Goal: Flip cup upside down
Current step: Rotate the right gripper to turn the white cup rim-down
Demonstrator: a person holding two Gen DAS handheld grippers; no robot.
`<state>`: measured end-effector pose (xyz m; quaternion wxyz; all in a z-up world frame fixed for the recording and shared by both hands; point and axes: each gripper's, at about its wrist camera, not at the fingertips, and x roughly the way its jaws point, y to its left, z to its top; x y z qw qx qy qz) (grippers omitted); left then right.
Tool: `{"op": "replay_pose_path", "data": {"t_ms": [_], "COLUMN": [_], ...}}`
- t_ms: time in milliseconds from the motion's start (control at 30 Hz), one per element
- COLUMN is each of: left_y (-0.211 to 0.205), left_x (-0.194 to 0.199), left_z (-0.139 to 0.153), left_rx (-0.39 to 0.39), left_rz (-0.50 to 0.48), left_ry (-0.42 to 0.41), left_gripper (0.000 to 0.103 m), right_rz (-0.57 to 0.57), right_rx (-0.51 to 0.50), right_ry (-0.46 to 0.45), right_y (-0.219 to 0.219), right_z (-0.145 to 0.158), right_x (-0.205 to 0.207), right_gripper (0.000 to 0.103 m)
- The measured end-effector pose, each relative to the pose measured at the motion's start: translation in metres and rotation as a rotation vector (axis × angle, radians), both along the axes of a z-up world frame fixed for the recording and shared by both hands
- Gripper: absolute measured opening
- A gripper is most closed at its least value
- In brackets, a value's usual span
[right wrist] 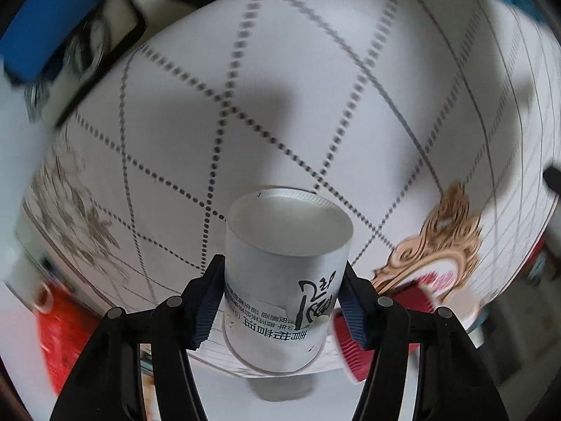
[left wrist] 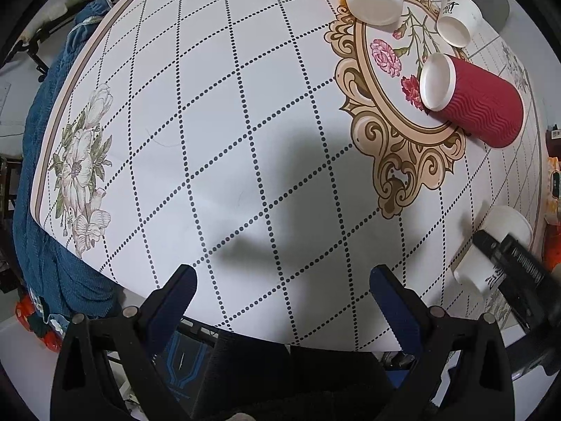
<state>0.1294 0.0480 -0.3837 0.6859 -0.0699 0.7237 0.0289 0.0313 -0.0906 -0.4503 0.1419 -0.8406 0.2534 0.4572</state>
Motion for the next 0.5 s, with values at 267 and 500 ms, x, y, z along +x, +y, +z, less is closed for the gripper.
{"op": "replay_pose_path", "data": {"t_ms": [267,500], "left_y": [0.002,0.004], "left_x": [0.000,-0.001], "left_z": [0.011,0.019], "left_rx": [0.004,0.011], "left_rz": [-0.005,-0.015], "left_ry": [-0.015,-0.026], "left_gripper": [0.101,0.101], "right_rz": [-0.554,-1.053], "right_rx": [0.018,0.016], "right_ry": [0.028,0.078], "right_y": [0.046,0.055], "right_z": [0.001,-0.003], "right_x": [0.059,0.121], "right_gripper": [0.063,0.063]}}
